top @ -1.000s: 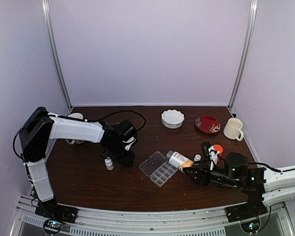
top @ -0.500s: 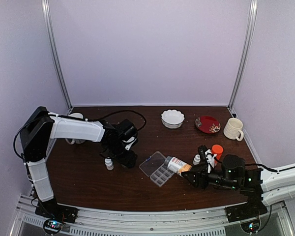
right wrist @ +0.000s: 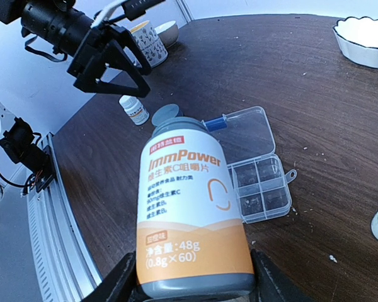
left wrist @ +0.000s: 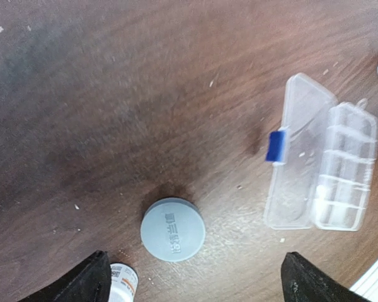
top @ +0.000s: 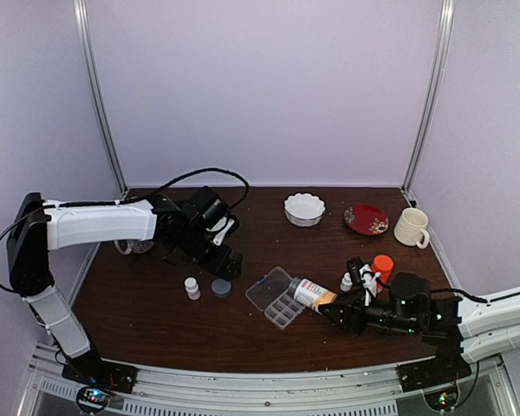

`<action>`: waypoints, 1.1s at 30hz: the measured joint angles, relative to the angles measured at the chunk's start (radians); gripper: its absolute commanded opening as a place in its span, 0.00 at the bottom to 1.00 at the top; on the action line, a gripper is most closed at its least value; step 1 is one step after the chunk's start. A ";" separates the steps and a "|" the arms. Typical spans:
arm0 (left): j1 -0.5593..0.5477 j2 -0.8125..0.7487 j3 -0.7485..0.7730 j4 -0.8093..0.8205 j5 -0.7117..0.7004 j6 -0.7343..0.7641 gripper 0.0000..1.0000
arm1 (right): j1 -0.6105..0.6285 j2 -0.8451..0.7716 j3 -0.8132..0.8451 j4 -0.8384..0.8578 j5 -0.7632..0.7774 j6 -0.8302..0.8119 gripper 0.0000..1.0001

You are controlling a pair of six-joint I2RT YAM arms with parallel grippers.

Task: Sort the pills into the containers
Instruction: Hold the pill container at the center of the board.

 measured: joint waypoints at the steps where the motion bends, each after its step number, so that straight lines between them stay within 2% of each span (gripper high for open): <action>1: 0.000 -0.023 0.000 0.001 0.000 -0.004 0.98 | 0.000 0.000 0.000 0.000 0.000 0.001 0.00; 5: 0.000 -0.119 -0.004 0.020 -0.003 -0.026 0.98 | 0.000 -0.002 0.000 0.005 0.000 0.008 0.00; 10: 0.000 -0.243 -0.102 0.151 0.015 -0.027 0.97 | 0.000 -0.014 0.000 0.022 0.001 0.021 0.00; 12: 0.000 -0.253 -0.144 0.202 0.053 -0.026 0.90 | -0.002 -0.014 0.000 0.022 0.001 0.022 0.00; 18: 0.001 -0.171 -0.158 0.297 0.192 -0.027 0.78 | -0.012 -0.014 -0.001 0.023 0.008 0.026 0.00; 24: 0.001 -0.113 -0.167 0.358 0.254 -0.039 0.68 | -0.033 -0.026 -0.003 0.000 0.036 0.042 0.00; 33: -0.026 0.021 -0.151 0.372 0.263 -0.037 0.64 | -0.049 -0.028 -0.003 -0.025 0.057 0.051 0.00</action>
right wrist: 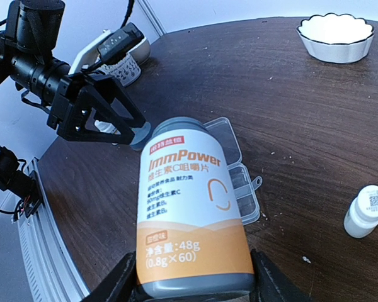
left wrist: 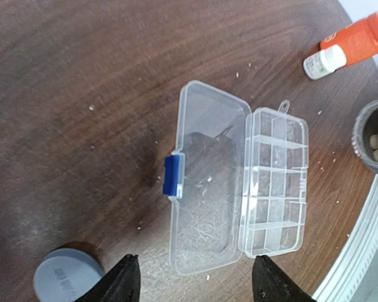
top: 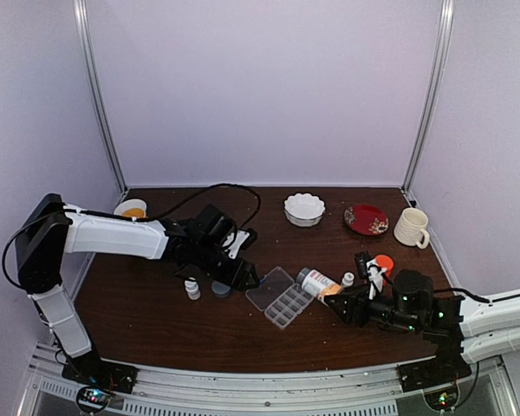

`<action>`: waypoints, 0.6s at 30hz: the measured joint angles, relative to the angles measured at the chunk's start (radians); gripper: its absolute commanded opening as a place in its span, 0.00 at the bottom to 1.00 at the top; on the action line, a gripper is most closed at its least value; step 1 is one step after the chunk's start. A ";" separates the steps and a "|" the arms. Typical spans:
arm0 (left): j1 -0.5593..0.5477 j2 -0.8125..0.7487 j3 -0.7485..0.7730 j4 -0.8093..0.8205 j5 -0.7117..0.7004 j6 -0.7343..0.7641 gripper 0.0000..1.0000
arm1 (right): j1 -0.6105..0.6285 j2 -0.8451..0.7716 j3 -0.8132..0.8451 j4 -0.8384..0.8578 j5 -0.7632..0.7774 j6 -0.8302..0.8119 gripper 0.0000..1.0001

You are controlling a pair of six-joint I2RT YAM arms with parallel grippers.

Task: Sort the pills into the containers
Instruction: Hold the pill container at the center of the board.

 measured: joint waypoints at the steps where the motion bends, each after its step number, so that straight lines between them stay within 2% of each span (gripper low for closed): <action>1: -0.006 0.018 0.006 0.000 -0.001 0.000 0.64 | 0.000 0.002 0.000 0.000 0.000 0.000 0.00; 6: -0.020 0.076 0.016 0.001 -0.003 -0.015 0.62 | 0.000 0.033 0.001 -0.003 -0.003 0.000 0.00; 13: -0.020 0.119 0.017 0.006 0.003 -0.045 0.45 | 0.000 0.066 0.006 -0.009 -0.013 -0.001 0.00; 18: -0.020 0.131 0.019 0.018 0.024 -0.057 0.39 | 0.000 0.081 0.015 -0.017 -0.022 -0.001 0.00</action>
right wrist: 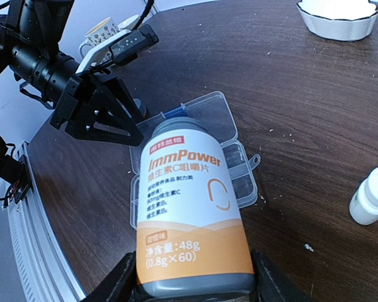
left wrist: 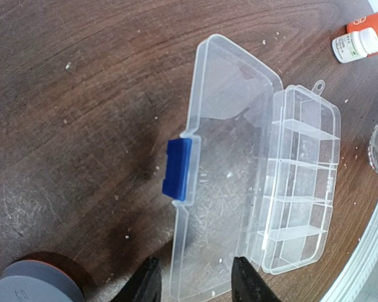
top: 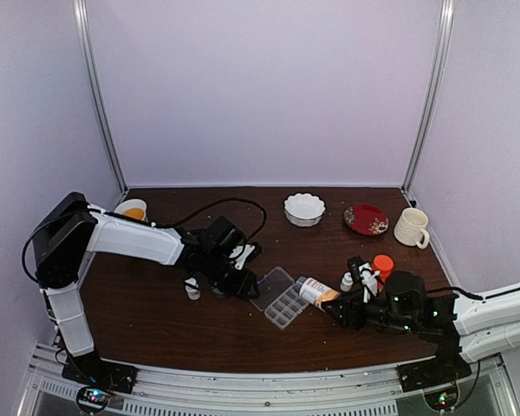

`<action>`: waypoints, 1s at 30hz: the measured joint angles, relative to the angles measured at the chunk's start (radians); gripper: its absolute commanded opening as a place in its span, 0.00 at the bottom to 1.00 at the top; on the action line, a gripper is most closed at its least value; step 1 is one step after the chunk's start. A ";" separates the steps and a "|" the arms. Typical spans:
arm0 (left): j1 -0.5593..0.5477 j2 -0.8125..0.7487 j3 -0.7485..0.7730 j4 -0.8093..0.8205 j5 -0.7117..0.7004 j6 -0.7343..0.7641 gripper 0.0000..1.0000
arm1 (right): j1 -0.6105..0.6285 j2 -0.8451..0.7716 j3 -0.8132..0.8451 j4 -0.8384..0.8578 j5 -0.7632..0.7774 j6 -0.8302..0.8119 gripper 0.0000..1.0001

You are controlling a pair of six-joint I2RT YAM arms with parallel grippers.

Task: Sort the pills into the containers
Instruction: Hold the pill container at the center of the board.

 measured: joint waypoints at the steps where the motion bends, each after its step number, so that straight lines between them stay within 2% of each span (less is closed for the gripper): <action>1: 0.000 0.002 0.001 0.000 0.002 -0.003 0.37 | 0.000 0.003 0.004 -0.003 -0.002 0.000 0.00; 16: 0.000 0.006 0.019 0.000 0.006 -0.019 0.13 | -0.001 0.016 0.013 -0.007 -0.015 0.001 0.00; 30: 0.000 0.006 0.036 -0.019 0.006 -0.002 0.05 | -0.002 0.029 0.058 -0.082 -0.007 0.002 0.00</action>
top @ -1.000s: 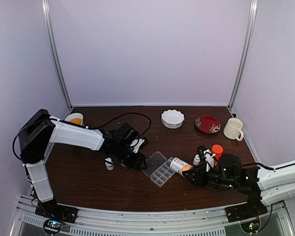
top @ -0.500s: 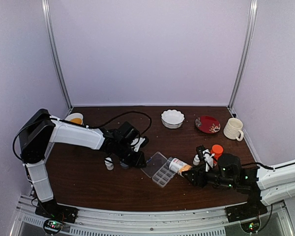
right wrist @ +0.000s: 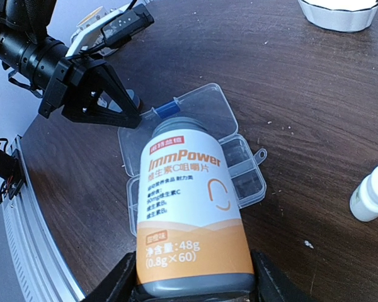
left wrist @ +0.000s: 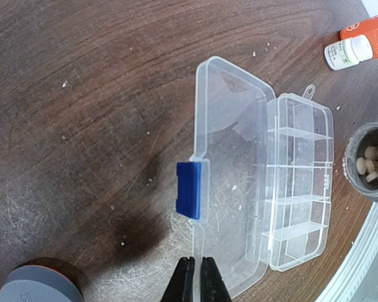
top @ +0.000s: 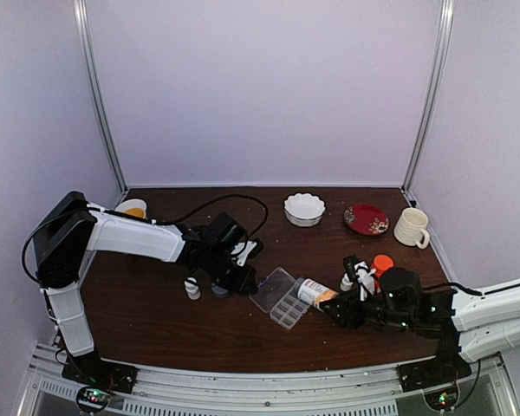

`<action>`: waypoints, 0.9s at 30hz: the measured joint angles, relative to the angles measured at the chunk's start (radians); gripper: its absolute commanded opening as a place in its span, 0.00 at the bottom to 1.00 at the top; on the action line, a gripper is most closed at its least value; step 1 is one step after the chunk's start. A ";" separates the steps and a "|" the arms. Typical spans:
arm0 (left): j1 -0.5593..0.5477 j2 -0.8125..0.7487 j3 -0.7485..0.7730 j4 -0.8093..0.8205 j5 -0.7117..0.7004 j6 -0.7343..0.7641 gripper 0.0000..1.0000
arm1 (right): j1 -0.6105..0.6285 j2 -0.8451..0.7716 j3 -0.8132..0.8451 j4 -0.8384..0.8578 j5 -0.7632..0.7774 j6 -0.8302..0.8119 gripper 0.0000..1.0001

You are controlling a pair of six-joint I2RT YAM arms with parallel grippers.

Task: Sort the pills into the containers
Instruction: Hold the pill container at the center of the board.

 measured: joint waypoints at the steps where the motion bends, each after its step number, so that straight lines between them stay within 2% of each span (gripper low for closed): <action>1: 0.000 0.000 0.000 0.000 0.000 0.001 0.05 | 0.000 0.000 0.000 -0.006 0.002 0.000 0.00; 17: 0.000 0.000 0.003 -0.019 -0.010 0.042 0.04 | -0.019 0.005 0.066 -0.111 0.025 0.019 0.00; 27: -0.005 0.000 0.003 -0.020 -0.030 0.057 0.04 | -0.039 0.092 0.080 -0.144 0.032 0.027 0.00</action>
